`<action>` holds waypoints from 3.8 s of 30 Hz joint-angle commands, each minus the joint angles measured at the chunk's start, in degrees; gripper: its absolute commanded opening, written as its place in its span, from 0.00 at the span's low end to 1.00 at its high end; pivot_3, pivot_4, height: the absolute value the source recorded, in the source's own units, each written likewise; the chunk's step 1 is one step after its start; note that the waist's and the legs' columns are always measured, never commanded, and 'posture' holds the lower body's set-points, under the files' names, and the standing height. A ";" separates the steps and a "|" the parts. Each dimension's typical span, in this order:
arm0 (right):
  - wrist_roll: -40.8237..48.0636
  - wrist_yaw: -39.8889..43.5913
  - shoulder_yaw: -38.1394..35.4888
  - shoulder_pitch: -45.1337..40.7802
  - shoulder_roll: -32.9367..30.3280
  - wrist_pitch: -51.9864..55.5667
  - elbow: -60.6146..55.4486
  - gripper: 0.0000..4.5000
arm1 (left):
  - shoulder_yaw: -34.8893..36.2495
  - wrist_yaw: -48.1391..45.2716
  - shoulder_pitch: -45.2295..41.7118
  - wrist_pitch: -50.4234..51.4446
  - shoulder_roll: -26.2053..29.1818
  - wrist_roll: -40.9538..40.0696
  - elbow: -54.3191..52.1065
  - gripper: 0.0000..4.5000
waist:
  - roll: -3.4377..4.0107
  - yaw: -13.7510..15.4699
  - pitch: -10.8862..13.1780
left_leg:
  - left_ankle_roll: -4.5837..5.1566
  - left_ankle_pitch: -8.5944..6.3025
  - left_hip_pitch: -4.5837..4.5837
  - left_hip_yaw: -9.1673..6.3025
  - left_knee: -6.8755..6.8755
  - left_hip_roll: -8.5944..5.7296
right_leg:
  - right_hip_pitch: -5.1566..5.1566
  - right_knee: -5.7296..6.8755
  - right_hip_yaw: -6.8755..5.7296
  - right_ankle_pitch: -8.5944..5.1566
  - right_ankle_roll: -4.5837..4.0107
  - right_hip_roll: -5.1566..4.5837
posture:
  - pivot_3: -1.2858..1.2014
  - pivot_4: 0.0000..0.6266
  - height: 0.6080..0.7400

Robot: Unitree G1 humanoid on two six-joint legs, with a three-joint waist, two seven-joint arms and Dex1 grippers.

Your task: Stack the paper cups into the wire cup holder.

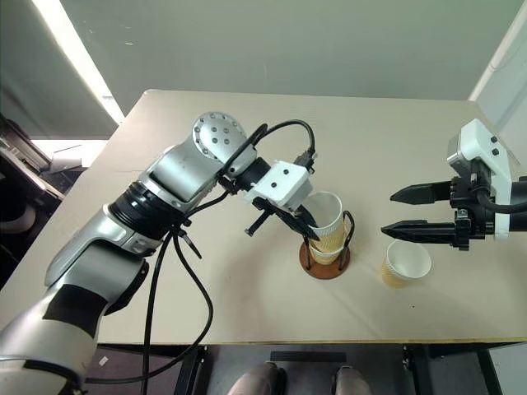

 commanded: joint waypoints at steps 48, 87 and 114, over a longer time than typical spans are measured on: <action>-21.85 3.70 9.65 21.02 -9.72 -20.72 -2.02 1.00 | 38.10 8.91 21.91 24.21 16.89 -12.53 -19.95 1.00 | -0.04 0.00 -0.04 | 0.23 -0.12 0.06 0.01 0.69 -0.05 | 0.15 0.02 0.06 0.04 0.25 0.02 | 0.52 0.24 1.00; -26.03 17.68 25.70 -25.65 -0.34 -19.07 3.36 0.01 | 35.48 2.59 29.62 21.45 23.63 -13.02 -22.99 1.00 | 0.00 -1.31 -0.02 | 0.18 -0.15 0.04 0.00 0.58 -0.02 | 0.05 0.03 0.05 -0.02 0.14 0.05 | 0.52 0.24 1.00; -35.21 20.85 41.40 -32.40 13.41 -21.01 4.24 0.01 | 34.37 3.50 29.19 22.01 21.96 -12.81 -23.60 1.00 | -0.01 -1.37 -0.02 | 0.19 -0.15 -0.06 -0.15 0.56 -0.05 | -0.03 0.00 -0.03 -0.12 -0.03 0.03 | 0.52 0.24 1.00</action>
